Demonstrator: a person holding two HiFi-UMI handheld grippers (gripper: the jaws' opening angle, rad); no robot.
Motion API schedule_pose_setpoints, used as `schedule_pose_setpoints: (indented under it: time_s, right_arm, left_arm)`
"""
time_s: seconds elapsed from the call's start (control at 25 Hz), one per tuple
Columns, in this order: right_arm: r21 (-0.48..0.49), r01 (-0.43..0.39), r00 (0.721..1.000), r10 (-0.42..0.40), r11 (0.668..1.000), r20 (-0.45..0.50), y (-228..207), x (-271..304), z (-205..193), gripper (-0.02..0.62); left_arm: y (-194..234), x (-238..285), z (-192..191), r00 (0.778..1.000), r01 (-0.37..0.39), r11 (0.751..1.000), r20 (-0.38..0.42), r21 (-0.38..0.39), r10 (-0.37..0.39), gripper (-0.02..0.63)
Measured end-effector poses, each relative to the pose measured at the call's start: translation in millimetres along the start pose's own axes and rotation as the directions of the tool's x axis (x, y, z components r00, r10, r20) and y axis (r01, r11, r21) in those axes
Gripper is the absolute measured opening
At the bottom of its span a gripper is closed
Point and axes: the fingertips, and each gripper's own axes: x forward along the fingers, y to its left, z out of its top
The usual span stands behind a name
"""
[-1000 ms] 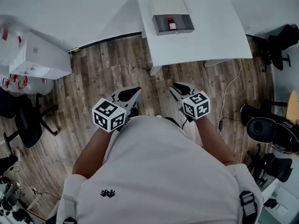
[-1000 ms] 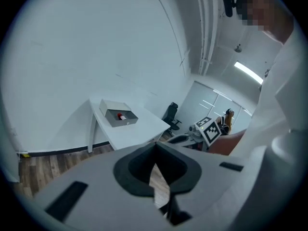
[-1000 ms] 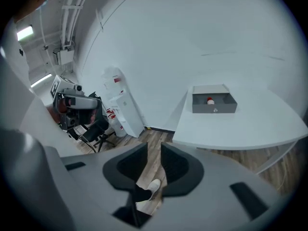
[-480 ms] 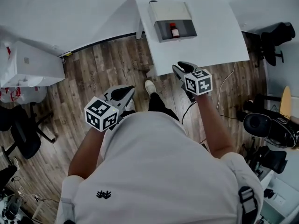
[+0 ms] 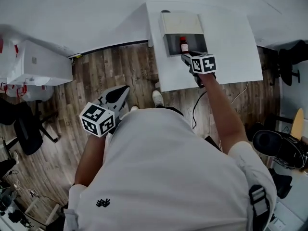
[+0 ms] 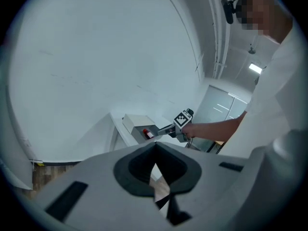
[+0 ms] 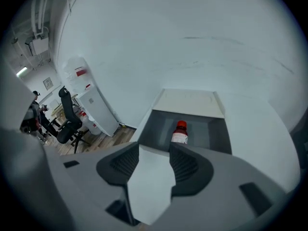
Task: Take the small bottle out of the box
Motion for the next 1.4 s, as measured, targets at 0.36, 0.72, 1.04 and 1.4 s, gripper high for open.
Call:
schedule_pose_setpoints:
  time_s: [0.36,0.72,1.04,1.4]
  right_arm:
    - [0.023,-0.041,0.993,0.044,0.999,-0.107,-42,53,15,0.267]
    - [-0.008,-0.056,0.965,0.052,0.998,-0.255,-57,93,4,0.276]
    - [-0.041,-0.028,0.923,0.01,0.999,-0.386,-62,106,-8,0.27]
    - [-0.083,0.001,0.92,-0.034,0.997,-0.39,-64,103,-13,0.222]
  left_arm:
    - [2,31,21,0.995,-0.097,0.995,-0.002,0.021,0.097,0.006]
    - [13,43,30,0.985,-0.172,0.985,0.002,-0.006,0.172,0.006]
    - [16,40,33,0.978,-0.209,0.978,0.008,-0.028,0.209,0.006]
    - [13,35,34,0.977,-0.212,0.977,0.033,-0.03,0.213,0.006]
